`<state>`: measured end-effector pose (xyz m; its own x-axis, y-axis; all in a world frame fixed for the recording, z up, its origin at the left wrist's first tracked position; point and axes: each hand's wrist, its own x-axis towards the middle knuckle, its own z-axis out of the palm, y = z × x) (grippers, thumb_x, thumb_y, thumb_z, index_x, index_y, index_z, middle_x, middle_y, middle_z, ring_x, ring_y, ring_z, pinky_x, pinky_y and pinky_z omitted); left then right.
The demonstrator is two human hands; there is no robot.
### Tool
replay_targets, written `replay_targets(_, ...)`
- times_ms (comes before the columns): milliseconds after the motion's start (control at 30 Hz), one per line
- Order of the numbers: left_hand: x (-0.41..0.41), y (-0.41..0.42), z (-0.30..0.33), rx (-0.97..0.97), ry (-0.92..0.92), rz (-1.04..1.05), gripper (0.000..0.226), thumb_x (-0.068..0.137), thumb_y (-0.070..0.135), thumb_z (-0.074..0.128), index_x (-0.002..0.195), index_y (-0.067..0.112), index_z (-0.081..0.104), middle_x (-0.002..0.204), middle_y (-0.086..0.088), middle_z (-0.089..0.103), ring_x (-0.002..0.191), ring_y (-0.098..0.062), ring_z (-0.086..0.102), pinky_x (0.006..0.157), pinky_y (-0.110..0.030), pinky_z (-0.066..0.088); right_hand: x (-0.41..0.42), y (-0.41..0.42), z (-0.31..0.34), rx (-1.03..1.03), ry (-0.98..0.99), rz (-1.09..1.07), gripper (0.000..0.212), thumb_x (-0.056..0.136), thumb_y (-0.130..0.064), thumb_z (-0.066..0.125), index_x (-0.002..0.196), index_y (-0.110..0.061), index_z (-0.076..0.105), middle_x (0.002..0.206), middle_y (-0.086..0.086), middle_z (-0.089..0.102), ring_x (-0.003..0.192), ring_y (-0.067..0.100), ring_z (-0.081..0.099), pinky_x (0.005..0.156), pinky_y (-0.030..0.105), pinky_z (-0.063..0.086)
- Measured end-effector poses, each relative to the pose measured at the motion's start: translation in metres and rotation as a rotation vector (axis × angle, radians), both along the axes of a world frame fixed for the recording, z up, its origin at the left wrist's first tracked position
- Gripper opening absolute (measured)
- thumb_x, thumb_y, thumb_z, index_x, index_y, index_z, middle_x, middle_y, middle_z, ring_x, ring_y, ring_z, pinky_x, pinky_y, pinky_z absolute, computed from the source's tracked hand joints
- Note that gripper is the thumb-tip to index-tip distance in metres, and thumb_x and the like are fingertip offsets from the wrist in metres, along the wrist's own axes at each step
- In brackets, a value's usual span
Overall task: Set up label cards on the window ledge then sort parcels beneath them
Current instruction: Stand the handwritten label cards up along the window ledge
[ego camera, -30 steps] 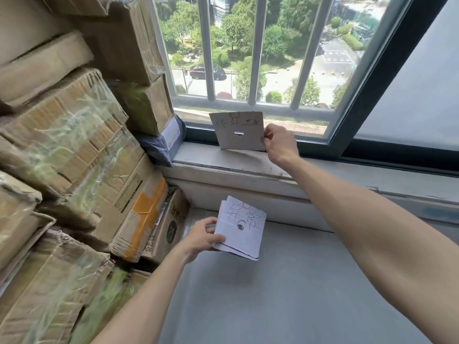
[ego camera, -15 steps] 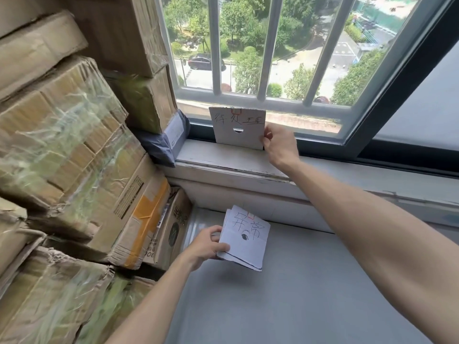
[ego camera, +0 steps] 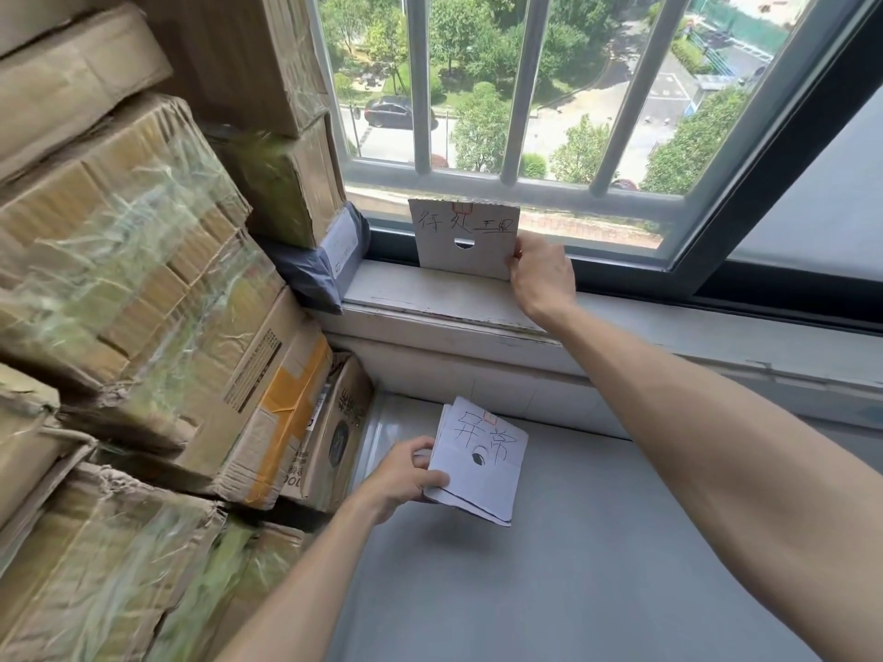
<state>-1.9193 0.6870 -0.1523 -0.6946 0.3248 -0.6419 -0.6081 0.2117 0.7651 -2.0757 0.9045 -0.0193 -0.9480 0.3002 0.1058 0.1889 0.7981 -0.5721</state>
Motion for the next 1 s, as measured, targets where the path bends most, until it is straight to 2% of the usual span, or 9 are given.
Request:
replay_targets(167, 0.011, 0.0, 0.0, 0.006, -0.002, 0.0, 0.039, 0.083, -0.012, 0.065, 0.118, 0.005, 0.059, 0.104, -0.018, 0.074, 0.085, -0.023, 0.071, 0.067, -0.036, 0.06, 0.002, 0.0, -0.003, 0.02, -0.002, -0.014, 0.02, 0.095, -0.009, 0.046, 0.101, -0.014, 0.065, 0.092, 0.016, 0.068, 0.077, 0.034, 0.05, 0.067, 0.037, 0.039)
replay_targets(400, 0.018, -0.016, 0.003, 0.018, 0.013, 0.036, 0.038, 0.083, -0.012, 0.065, 0.115, 0.008, 0.061, 0.099, -0.014, 0.076, 0.082, -0.023, 0.072, 0.068, -0.035, 0.059, 0.009, 0.003, -0.005, 0.145, 0.042, 0.153, 0.026, 0.096, -0.002, 0.045, 0.11, -0.02, 0.058, 0.082, 0.012, 0.067, 0.076, 0.035, 0.061, 0.067, 0.046, 0.053)
replay_targets(500, 0.02, -0.021, 0.003, 0.011, 0.015, 0.05, 0.038, 0.083, -0.012, 0.065, 0.115, 0.009, 0.061, 0.098, -0.012, 0.076, 0.083, -0.023, 0.073, 0.067, -0.034, 0.058, 0.008, 0.004, -0.008, 0.116, -0.03, 0.085, 0.022, 0.095, -0.003, 0.044, 0.099, -0.014, 0.062, 0.087, 0.01, 0.068, 0.081, 0.035, 0.061, 0.068, 0.042, 0.051)
replay_targets(600, 0.021, -0.022, 0.003, 0.01, 0.01, 0.056, 0.039, 0.083, -0.011, 0.066, 0.117, 0.008, 0.06, 0.099, -0.011, 0.076, 0.087, -0.025, 0.074, 0.068, -0.035, 0.059, 0.005, -0.002, -0.005, 0.187, -0.09, 0.011, 0.03, 0.092, 0.002, 0.038, 0.09, -0.011, 0.065, 0.084, 0.01, 0.065, 0.078, 0.033, 0.059, 0.064, 0.036, 0.043)
replay_targets(733, 0.022, -0.019, 0.006, 0.022, 0.013, 0.055, 0.041, 0.083, -0.009, 0.067, 0.119, 0.009, 0.059, 0.101, -0.012, 0.076, 0.09, -0.027, 0.073, 0.067, -0.034, 0.058, 0.004, -0.012, 0.001, 0.276, -0.123, -0.033, 0.035, 0.092, 0.008, 0.033, 0.09, -0.009, 0.063, 0.085, 0.01, 0.059, 0.079, 0.032, 0.052, 0.066, 0.036, 0.039)
replay_targets(800, 0.022, -0.018, 0.007, 0.026, 0.015, 0.054, 0.042, 0.083, -0.01, 0.066, 0.119, 0.009, 0.059, 0.102, -0.012, 0.076, 0.089, -0.025, 0.073, 0.066, -0.033, 0.057, 0.007, -0.011, -0.003, 0.271, -0.098, -0.026, 0.027, 0.094, 0.003, 0.04, 0.094, -0.009, 0.064, 0.09, 0.01, 0.062, 0.084, 0.032, 0.056, 0.068, 0.035, 0.039)
replay_targets(867, 0.023, -0.018, 0.008, 0.029, 0.017, 0.059, 0.041, 0.083, -0.01, 0.066, 0.119, 0.009, 0.059, 0.102, -0.012, 0.076, 0.089, -0.025, 0.073, 0.065, -0.032, 0.057, 0.014, -0.008, -0.009, 0.178, -0.056, -0.023, 0.01, 0.097, -0.014, 0.056, 0.104, -0.009, 0.061, 0.102, 0.008, 0.062, 0.096, 0.03, 0.059, 0.073, 0.035, 0.042)
replay_targets(933, 0.024, -0.018, 0.009, 0.034, 0.028, 0.069, 0.04, 0.083, -0.009, 0.066, 0.119, 0.009, 0.059, 0.102, -0.012, 0.076, 0.087, -0.023, 0.073, 0.066, -0.033, 0.057, 0.033, -0.005, -0.015, 0.094, 0.007, 0.004, 0.024, 0.095, -0.028, 0.063, 0.109, -0.01, 0.055, 0.109, 0.008, 0.056, 0.1, 0.027, 0.054, 0.08, 0.037, 0.044)
replay_targets(1000, 0.026, -0.017, 0.011, 0.054, 0.038, 0.082, 0.042, 0.08, -0.006, 0.069, 0.119, 0.008, 0.059, 0.103, -0.012, 0.075, 0.088, -0.025, 0.072, 0.069, -0.035, 0.058, 0.068, -0.003, -0.026, 0.05, 0.131, 0.116, 0.025, 0.094, -0.028, 0.063, 0.109, -0.01, 0.054, 0.108, 0.006, 0.054, 0.098, 0.024, 0.051, 0.081, 0.036, 0.045)
